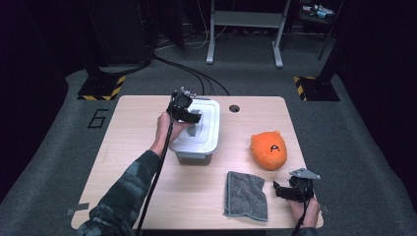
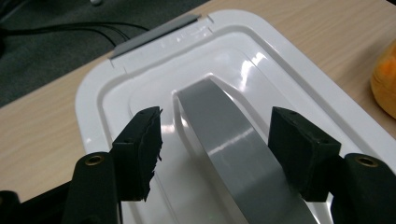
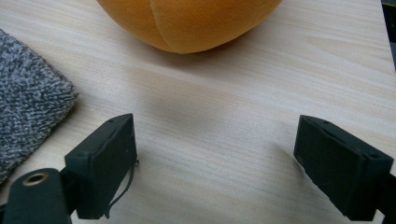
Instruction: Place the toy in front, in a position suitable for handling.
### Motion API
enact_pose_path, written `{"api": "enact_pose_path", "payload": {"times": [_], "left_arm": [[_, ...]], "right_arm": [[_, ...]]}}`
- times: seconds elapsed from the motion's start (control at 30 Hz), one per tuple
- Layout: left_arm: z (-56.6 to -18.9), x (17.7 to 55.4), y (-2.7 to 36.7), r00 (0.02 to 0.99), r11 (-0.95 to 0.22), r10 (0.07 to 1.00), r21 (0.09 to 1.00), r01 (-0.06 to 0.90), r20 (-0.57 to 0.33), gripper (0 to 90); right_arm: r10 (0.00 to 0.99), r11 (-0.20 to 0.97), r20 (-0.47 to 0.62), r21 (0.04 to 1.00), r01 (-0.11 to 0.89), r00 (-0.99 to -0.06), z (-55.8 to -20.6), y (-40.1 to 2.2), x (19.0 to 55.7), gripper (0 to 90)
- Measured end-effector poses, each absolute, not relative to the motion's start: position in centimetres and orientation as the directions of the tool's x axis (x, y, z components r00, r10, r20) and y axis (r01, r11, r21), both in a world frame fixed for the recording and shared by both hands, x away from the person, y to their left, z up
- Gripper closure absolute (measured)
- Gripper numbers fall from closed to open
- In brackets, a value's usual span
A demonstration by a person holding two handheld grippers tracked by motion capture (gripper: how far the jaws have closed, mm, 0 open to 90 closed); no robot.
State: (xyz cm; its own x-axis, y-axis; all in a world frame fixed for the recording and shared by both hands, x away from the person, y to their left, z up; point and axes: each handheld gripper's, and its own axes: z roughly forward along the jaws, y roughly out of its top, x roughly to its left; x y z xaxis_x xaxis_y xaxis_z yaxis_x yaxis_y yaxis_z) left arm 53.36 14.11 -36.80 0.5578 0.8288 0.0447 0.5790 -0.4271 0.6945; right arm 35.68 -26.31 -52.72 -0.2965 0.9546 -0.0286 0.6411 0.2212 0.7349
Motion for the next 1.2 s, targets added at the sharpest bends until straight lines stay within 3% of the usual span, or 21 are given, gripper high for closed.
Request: {"api": "enact_pose_path", "payload": {"times": [0.1,0.6,1.03,1.2], "left_arm": [[-37.0,53.0,13.8,0.558,-0.442,0.828,0.685,0.580,0.062,45.1],[-37.7,54.4,14.2,0.535,-0.498,0.826,0.671,0.549,0.175,64.7],[-38.3,56.9,15.1,0.577,-0.516,0.795,0.711,0.477,0.190,67.9],[-38.4,58.0,15.2,0.597,-0.554,0.767,0.710,0.435,0.233,68.1]], "right_arm": [[0.954,0.224,-0.031,0.734,0.641,-0.298,-52.7,-26.3,35.7,12.3],[0.955,0.221,-0.030,0.736,0.640,-0.296,-52.7,-26.3,35.7,12.3],[0.954,0.224,-0.032,0.735,0.640,-0.298,-52.7,-26.3,35.7,12.4],[0.954,0.224,-0.031,0.735,0.640,-0.298,-52.7,-26.3,35.7,12.4]]}}
